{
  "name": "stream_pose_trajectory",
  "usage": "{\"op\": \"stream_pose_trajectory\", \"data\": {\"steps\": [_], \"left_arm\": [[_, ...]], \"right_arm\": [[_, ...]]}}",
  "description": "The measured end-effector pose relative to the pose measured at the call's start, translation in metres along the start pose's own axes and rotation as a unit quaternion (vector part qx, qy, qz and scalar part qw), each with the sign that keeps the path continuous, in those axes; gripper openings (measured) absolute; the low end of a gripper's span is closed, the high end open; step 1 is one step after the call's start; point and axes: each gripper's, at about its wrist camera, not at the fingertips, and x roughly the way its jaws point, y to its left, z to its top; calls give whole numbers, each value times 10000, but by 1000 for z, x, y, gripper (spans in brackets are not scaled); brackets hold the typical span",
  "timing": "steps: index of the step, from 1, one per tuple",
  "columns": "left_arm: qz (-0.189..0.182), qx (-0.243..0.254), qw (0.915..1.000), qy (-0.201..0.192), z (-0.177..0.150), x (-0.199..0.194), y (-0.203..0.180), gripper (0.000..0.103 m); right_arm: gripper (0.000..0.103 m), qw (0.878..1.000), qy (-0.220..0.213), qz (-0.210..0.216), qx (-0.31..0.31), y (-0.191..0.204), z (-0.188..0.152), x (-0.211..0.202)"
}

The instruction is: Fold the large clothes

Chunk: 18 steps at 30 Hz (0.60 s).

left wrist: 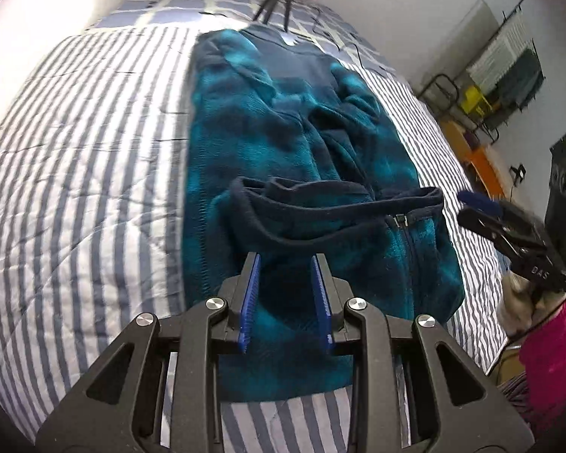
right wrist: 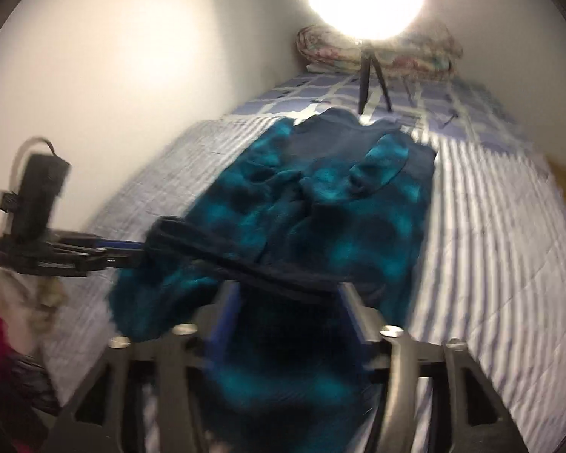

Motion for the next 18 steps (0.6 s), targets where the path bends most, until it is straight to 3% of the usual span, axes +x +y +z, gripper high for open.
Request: {"op": "stream_pose_trajectory", "data": {"steps": [2,8,13,16,18], "left_arm": [[41,98,9999,44,4,6,-5,27],[283,493,9982,197,20,26,-11,27],[415,691,9960,377,28,59,-8,27],[433,944,9942,288,26,71,-10,26],[362,889,9949,297,27,69,-8,26]], "right_arm": [[64,9994,70,-109,-326,-3,4,7],[60,9931,697,676,-652,-16,6,28],[61,9876,805,1092,-792,-28,12,28],[61,9874,1035,916,-764,-33,6,44],[39,9878,1143,772,-717,-34,1,52]]}}
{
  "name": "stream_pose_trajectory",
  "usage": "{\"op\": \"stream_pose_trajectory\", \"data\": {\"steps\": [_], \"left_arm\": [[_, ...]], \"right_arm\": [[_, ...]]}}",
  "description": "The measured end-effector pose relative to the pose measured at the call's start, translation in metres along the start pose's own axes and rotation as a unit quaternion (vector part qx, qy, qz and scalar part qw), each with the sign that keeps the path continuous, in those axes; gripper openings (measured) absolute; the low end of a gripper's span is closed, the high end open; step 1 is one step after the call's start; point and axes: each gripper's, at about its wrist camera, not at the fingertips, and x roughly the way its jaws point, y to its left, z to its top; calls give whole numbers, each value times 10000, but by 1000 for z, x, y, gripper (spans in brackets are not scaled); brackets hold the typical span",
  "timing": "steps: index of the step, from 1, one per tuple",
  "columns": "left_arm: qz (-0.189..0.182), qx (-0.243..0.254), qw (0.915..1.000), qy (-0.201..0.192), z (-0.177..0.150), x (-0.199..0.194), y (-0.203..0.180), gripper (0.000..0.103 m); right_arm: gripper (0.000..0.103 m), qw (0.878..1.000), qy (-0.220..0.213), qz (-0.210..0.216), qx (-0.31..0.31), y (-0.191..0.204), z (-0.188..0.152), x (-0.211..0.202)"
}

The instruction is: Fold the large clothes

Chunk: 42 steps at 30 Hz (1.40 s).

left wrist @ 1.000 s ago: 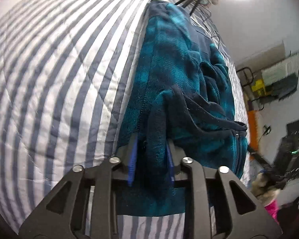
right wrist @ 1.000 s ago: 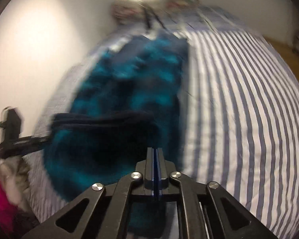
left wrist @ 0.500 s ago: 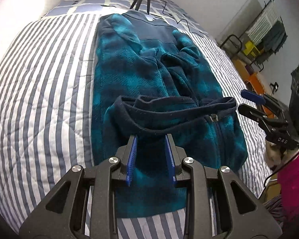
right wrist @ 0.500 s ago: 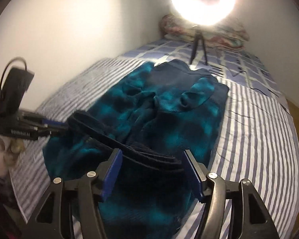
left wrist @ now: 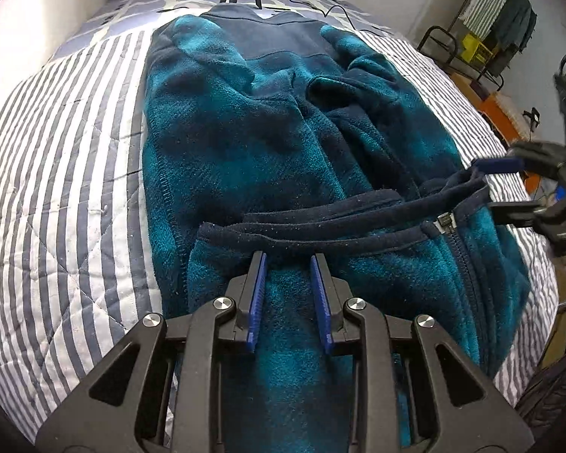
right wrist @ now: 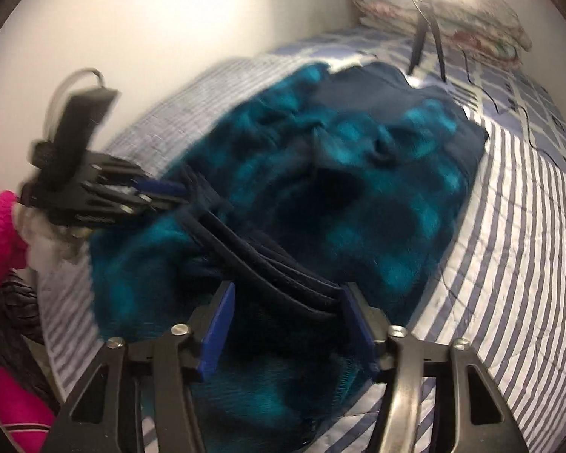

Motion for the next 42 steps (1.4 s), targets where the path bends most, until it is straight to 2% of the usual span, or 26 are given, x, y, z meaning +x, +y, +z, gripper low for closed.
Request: {"op": "stream_pose_trajectory", "data": {"steps": [1,2,3,5,6,9,11,12,14,16,19,21,22,25,29,30,32,34,36,38,40,42], "left_arm": [[-49,-34,10000,-4,0,-2,2,26],[-63,-34,10000,-4,-1,-3,4,26],[-53,-14,10000,-21,-2,-6,4,26],[-23,60,9999,-92,-4,-12,3,26],[-31,60,9999,-125,-6,-12,3,26],[-179,-53,9998,-103,-5,-11,6,26],[-373,-164,9992,-62,0,-22,11,26],[-395,-185,9989,-143,2,-33,15,26],[-233,-215,9986,-419,3,-61,21,26],[-300,-207,9978,-549,-2,-81,20,26],[-193,166,9982,-547,-16,-88,2,26],[-112,269,9983,-498,-25,-82,-7,26],[-76,262,9986,-451,-29,-76,-10,26],[143,207,9993,-262,-35,-58,-12,26],[543,298,9981,8,-44,-34,-5,27],[517,295,9982,-42,-47,-32,-3,27],[482,278,9984,-65,-48,-32,-2,27],[417,247,9988,-28,-45,-35,-1,27],[286,164,9995,4,-37,-38,3,27],[130,54,9997,-176,-24,-52,9,28],[119,-23,9990,-436,-6,-67,20,29],[80,-151,9983,-558,11,-75,34,35]], "right_arm": [[27,9999,24,-16,106,-1,0,1],[20,9998,-11,45,180,-1,0,-1],[18,9998,-107,51,180,0,1,-8],[15,9993,-314,-213,-4,5,3,-22],[15,9990,-339,-290,-30,3,3,-23],[21,9987,99,-509,14,-4,0,0],[41,9975,134,-692,17,-1,-1,1],[44,9972,39,-733,101,-1,-1,-6],[43,9971,-257,-666,261,0,-4,-28],[39,9948,-595,-713,419,4,-10,-50],[37,9925,-948,-670,390,26,-12,-68],[37,9902,-1070,-879,184,46,-11,-69],[37,9903,-1123,-814,95,54,-10,-69],[36,9926,-922,-775,-159,69,-10,-46],[32,9902,-203,-1343,-313,63,-15,12],[32,9908,-50,-1336,-207,58,-19,21],[33,9938,-148,-1073,232,45,-26,26],[32,9940,-74,-1059,246,46,-23,21],[32,9958,-66,-859,314,44,-19,11],[32,9965,-261,-434,661,31,-17,-9],[33,9938,-526,-193,965,16,-16,-26],[33,9896,-719,-237,1221,-4,-11,-42]]}}
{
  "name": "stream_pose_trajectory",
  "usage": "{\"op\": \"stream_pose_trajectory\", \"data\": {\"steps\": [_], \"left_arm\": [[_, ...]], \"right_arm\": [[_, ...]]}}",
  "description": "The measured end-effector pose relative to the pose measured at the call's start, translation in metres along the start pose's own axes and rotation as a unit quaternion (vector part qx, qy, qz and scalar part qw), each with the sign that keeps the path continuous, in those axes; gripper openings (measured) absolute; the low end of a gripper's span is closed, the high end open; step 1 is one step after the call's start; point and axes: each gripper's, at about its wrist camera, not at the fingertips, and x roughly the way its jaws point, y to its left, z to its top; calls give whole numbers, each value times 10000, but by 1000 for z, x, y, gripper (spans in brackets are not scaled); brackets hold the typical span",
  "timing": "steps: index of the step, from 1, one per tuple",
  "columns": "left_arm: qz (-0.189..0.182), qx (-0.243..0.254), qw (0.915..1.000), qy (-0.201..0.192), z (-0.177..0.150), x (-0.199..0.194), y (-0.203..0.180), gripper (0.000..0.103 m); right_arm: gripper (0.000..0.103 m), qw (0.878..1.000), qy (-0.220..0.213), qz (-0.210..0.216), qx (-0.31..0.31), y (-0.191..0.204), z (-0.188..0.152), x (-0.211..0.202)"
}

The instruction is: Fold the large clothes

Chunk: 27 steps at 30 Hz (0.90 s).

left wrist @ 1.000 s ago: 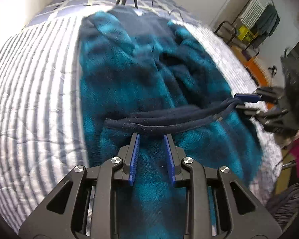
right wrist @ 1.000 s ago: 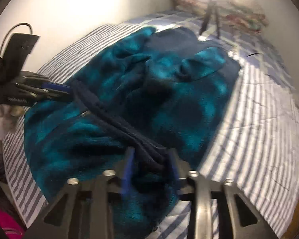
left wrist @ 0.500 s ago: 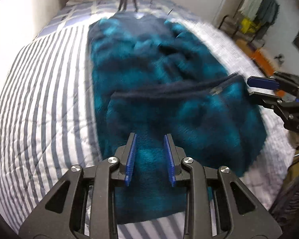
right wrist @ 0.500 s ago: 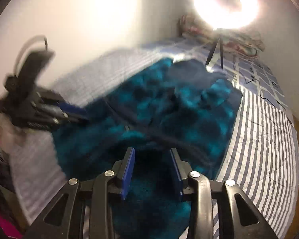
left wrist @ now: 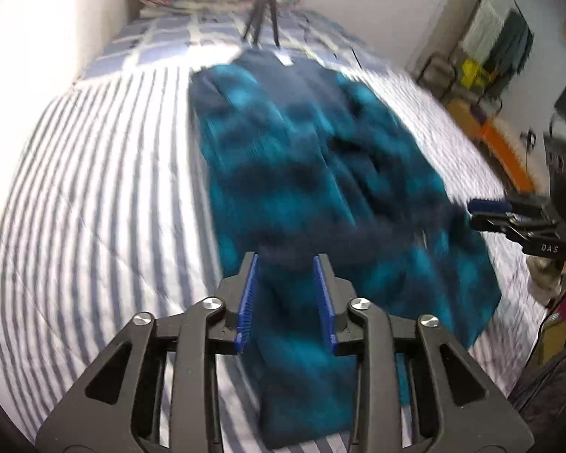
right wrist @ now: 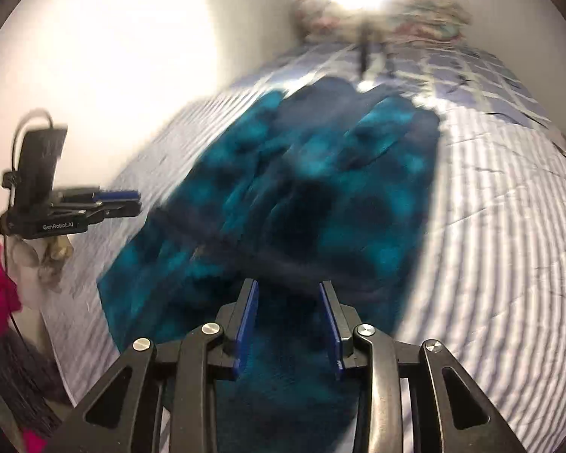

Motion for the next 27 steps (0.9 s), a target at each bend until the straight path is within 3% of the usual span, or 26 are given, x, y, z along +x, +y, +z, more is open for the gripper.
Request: {"op": "stream_pose_trajectory", "data": {"steps": [9,13,20,27], "left_arm": [[194,-650,9970,-370,97,27,65,37],[279,-535,9977,-303,126,59,71,37],[287,-173,9992,-202,160,126,61,37],[574,177,9980,178,164,189,52,37]], "right_arm": [[33,9929,-484,-840,688,-90,65,-3],[30,9917,-581,-776,847,-113,101,28],[30,9941,-553,-539,766,-121,135,90],[30,9973,-51,-500,530,-120,144,153]]}}
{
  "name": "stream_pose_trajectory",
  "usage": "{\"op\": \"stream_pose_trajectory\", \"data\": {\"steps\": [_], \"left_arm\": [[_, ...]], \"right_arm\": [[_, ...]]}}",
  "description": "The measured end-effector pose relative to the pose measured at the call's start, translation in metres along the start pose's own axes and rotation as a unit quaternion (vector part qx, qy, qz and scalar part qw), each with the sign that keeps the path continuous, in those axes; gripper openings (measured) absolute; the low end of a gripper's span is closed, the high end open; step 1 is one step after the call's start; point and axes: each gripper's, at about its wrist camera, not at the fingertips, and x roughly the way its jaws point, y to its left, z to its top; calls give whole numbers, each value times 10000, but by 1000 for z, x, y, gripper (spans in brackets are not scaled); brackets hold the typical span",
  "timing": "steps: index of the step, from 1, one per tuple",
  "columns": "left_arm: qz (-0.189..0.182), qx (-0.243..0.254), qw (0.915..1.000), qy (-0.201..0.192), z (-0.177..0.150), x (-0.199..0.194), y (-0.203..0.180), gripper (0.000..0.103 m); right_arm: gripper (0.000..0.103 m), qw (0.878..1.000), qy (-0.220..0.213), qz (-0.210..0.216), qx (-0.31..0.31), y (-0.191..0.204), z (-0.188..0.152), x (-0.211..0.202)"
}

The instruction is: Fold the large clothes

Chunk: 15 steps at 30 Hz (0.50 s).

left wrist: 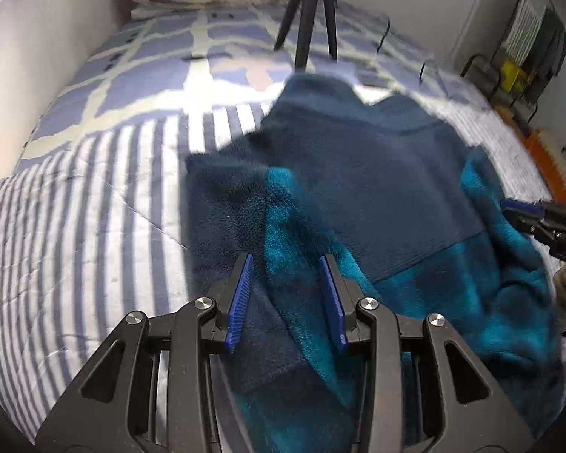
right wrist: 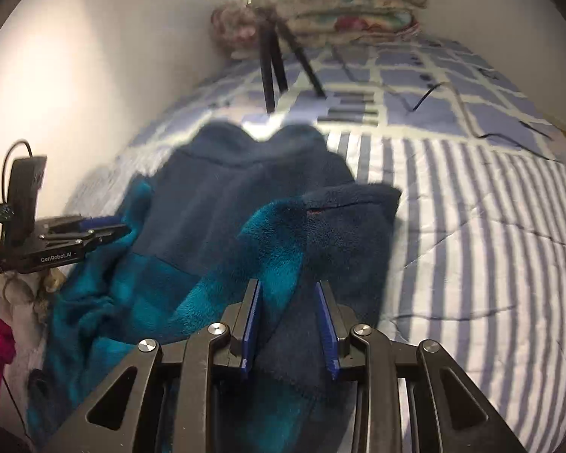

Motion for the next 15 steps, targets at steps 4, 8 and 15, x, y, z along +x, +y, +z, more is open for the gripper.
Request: {"op": "stream_pose_trajectory", "data": {"steps": [4,8,15], "left_arm": [[-203,-31,9998,-42,1,-4,7,39],[-627,-404,9966,-340,7,-31,30,52],[-697,-1509,9854,-365,22,-20,90,56]], "right_arm": [[30,9997,139,24,-179,1,0,5],[50,9987,-236,447,-70,-15,7,-26],[61,9917,-525,496,1060,-80,20,-27]]}}
